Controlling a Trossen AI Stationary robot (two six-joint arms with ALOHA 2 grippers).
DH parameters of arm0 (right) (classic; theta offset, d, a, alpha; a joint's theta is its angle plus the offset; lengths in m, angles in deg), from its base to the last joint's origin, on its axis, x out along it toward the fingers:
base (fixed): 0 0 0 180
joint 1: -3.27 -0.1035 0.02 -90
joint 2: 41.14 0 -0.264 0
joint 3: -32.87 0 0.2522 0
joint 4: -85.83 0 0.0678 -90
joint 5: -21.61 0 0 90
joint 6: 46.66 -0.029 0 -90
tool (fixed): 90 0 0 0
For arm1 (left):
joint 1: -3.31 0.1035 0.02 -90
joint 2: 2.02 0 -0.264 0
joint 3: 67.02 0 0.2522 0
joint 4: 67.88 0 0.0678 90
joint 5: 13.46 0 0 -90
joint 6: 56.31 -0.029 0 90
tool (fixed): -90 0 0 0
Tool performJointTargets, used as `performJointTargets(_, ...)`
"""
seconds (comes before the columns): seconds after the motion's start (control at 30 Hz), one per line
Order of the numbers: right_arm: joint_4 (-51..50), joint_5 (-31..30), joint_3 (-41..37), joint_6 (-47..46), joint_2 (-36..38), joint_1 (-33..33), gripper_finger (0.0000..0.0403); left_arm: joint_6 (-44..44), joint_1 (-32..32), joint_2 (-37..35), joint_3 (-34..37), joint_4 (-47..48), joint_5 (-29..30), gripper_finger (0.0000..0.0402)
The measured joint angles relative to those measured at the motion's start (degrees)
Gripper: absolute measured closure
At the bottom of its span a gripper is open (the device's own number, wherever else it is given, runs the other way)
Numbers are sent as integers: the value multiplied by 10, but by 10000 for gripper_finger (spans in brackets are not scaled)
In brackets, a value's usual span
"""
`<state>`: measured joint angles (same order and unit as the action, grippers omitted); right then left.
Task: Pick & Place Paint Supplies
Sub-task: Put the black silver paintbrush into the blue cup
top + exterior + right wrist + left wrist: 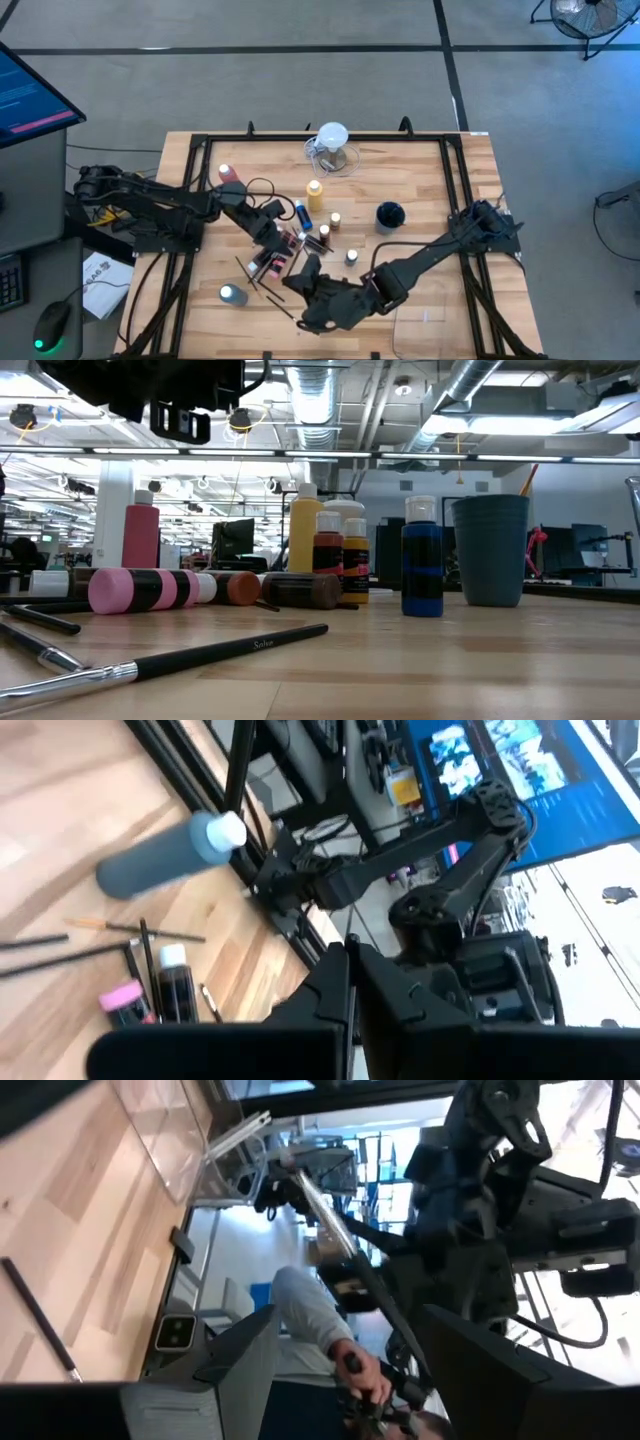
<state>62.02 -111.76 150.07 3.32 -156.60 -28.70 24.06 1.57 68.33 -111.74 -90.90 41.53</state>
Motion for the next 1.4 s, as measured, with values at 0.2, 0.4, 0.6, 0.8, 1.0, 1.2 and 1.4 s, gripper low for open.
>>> performJointTargets(0.2, 19, 1, 0, 5, 0, 4, 403, -26, -2, 0, 0, -6, 8, 170)
performJointTargets(0.4, 30, 15, 0, 6, 0, 14, 403, -36, -5, 0, 0, -8, 11, 170)
performJointTargets(0.6, 29, 15, 0, 6, 0, 19, 403, -35, -4, 0, 0, -11, 12, 170)
performJointTargets(0.8, 28, 15, 0, 10, 0, 27, 403, -19, 8, 0, 0, -18, 16, 174)
performJointTargets(1.0, 26, 14, 0, 10, 0, 30, 403, -17, 22, 0, 0, -21, 17, 202)
performJointTargets(1.2, 24, 14, 0, 12, 0, 36, 403, -18, 26, 0, 0, -27, 14, 241)
performJointTargets(1.4, 23, 14, 0, 11, 0, 51, 403, -19, 26, 0, 0, -33, 16, 265)
